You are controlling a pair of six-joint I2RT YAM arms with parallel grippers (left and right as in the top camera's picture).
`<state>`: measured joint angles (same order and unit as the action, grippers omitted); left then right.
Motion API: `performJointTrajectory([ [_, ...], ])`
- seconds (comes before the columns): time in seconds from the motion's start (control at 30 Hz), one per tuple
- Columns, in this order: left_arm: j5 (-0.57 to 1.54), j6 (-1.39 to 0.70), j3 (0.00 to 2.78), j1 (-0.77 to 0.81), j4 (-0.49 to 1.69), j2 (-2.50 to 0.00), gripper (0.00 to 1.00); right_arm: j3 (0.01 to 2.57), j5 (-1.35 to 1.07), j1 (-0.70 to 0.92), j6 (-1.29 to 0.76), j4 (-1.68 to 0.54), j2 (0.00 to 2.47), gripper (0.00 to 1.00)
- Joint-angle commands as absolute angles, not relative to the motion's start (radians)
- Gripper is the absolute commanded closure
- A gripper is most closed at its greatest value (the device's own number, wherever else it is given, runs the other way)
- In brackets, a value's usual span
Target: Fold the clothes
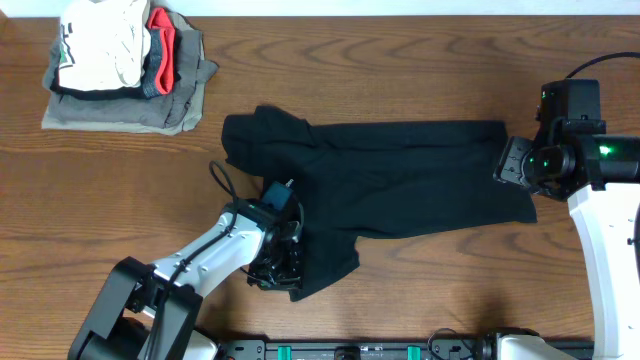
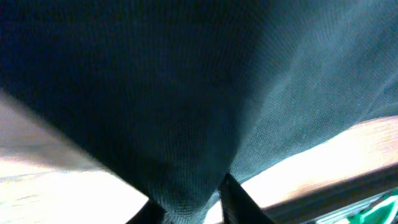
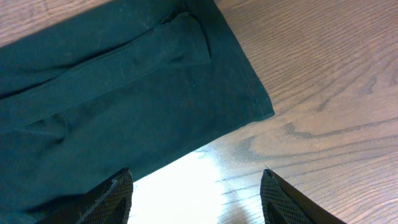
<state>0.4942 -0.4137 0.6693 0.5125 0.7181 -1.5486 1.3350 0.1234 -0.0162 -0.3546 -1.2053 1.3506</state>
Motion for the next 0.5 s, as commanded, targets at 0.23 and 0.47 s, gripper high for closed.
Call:
performJointTrajectory([
  [0.23,0.524,-0.405,0.681,0.5,0.75,-1.551,0.94,1.31,0.182,-0.013,-0.363,-1.159,1.355,0.34],
  [0.47,0.516,-0.386,0.727,0.397,0.771,-1.478,0.94,1.238,0.15,-0.09,-0.366,-1.085,1.452,0.35],
])
